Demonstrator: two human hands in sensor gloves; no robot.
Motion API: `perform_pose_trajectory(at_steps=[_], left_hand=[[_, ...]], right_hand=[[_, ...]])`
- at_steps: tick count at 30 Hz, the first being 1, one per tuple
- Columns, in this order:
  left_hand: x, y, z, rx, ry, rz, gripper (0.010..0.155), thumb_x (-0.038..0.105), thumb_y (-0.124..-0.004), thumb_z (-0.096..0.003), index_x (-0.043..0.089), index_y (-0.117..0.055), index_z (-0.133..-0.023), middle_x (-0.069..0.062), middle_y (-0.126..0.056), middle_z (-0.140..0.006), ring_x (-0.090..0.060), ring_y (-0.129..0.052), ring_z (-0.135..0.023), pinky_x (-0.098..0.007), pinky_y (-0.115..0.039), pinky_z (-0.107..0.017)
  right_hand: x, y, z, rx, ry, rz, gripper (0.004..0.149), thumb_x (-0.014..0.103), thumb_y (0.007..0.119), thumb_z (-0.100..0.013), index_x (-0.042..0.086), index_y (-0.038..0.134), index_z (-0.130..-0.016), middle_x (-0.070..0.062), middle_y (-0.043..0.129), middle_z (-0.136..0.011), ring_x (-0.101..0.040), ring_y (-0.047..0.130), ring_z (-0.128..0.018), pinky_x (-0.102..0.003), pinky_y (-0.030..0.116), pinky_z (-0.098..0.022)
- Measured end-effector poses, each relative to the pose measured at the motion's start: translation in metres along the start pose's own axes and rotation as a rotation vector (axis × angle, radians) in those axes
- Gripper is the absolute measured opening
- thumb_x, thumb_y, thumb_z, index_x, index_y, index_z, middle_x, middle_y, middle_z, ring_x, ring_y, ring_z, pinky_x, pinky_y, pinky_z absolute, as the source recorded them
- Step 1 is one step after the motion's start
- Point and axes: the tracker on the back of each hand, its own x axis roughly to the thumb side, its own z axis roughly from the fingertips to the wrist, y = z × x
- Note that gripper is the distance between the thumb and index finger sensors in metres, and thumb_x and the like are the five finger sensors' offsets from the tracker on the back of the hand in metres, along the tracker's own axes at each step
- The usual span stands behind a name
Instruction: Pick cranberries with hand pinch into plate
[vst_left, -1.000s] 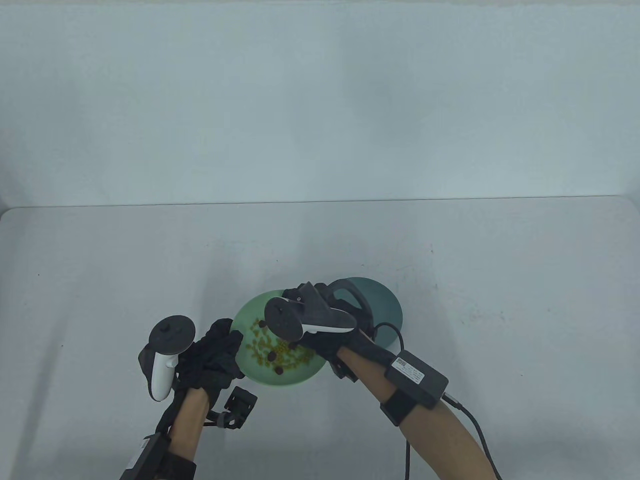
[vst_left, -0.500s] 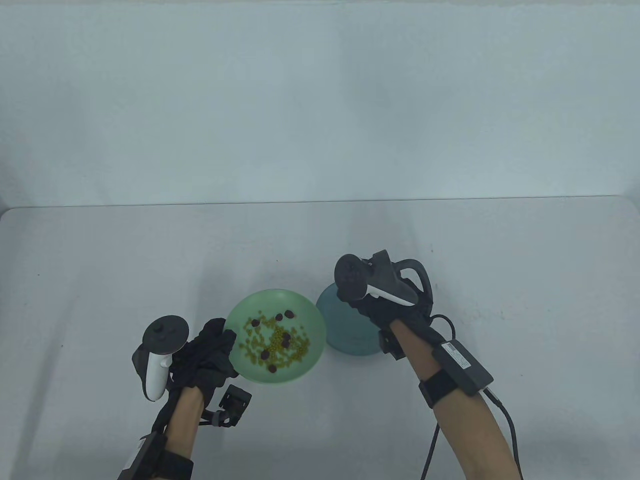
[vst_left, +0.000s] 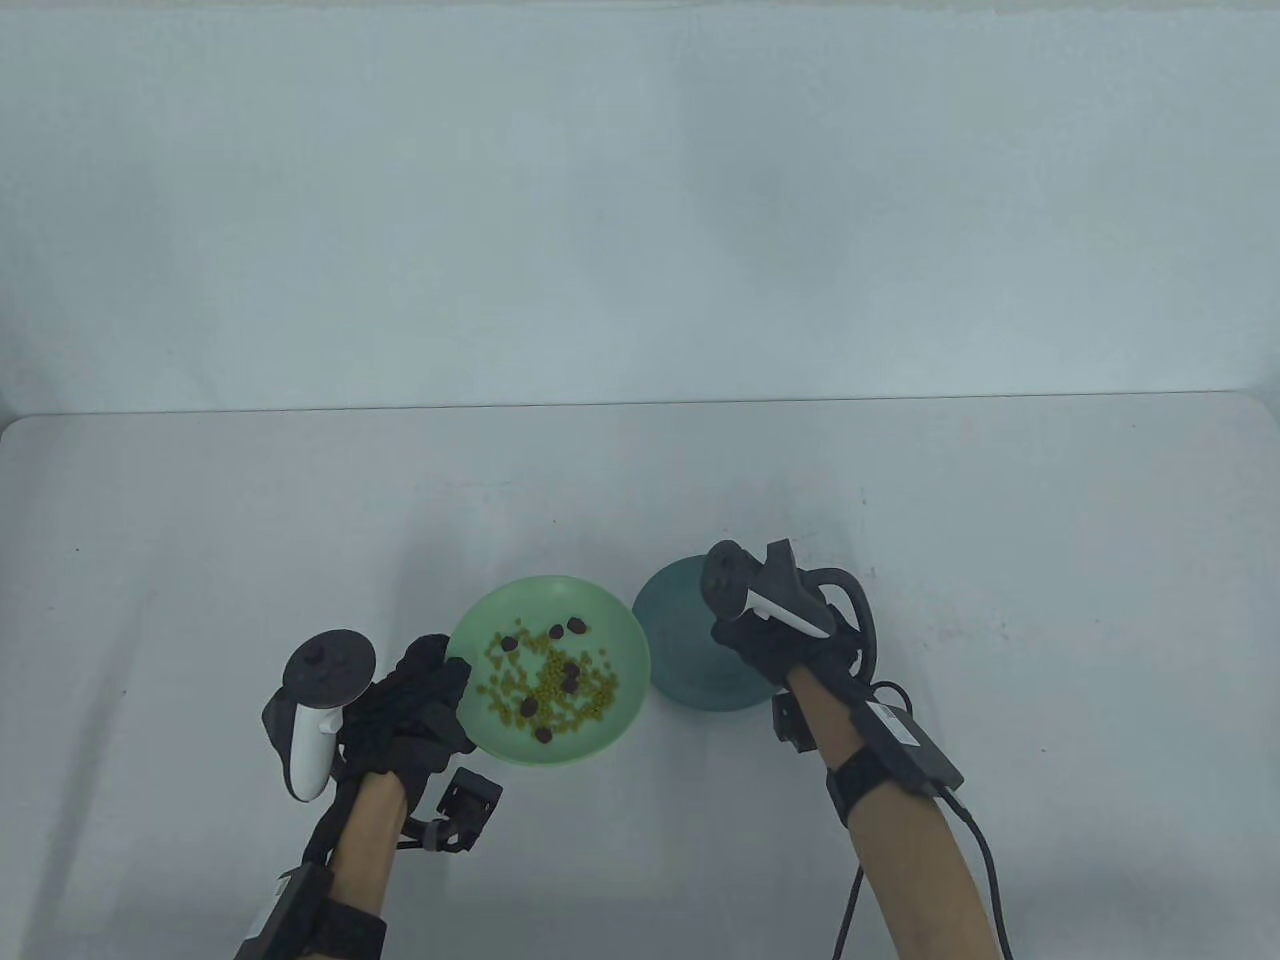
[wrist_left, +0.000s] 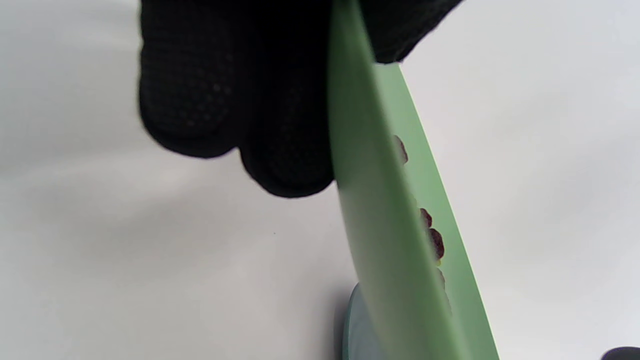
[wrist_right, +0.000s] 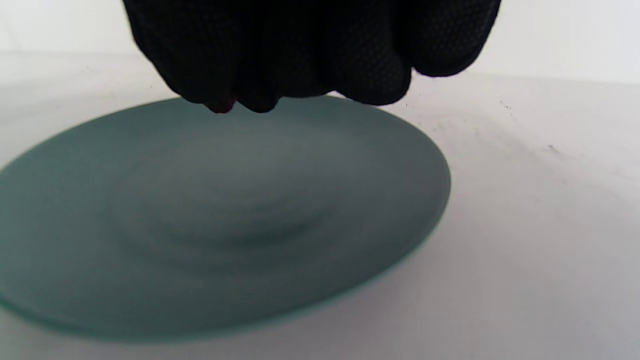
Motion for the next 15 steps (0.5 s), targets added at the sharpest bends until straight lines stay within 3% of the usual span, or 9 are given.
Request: perform_pose_trajectory(at_steps=[12, 15], left_hand=[[0.000, 0.001, 0.000, 0.002, 0.000, 0.002, 0.053, 0.024, -0.066, -0.0592, 0.001, -0.053, -0.105, -0.015, -0.083, -0.083, -0.020, -0.107, -0.047, -0.035, -0.093, -0.039], [0.000, 0.001, 0.000, 0.000, -0.002, 0.004, 0.053, 0.024, -0.066, -0.0592, 0.001, -0.053, -0.105, -0.015, -0.083, -0.083, -0.021, -0.107, -0.047, -0.035, -0.093, -0.039]], right_hand=[[0.008, 0.024, -0.012, 0.047, 0.032, 0.051, 0.043, 0.048, 0.081, -0.049, 0.027, 0.085, -0.086, 0.001, 0.090, -0.074, -0.017, 0.093, -0.065, -0.051, 0.076, -0.064], [0.007, 0.023, -0.012, 0.066, 0.037, 0.051, 0.048, 0.049, 0.079, -0.049, 0.026, 0.082, -0.091, -0.001, 0.088, -0.080, -0.020, 0.091, -0.070, -0.053, 0.073, -0.066]])
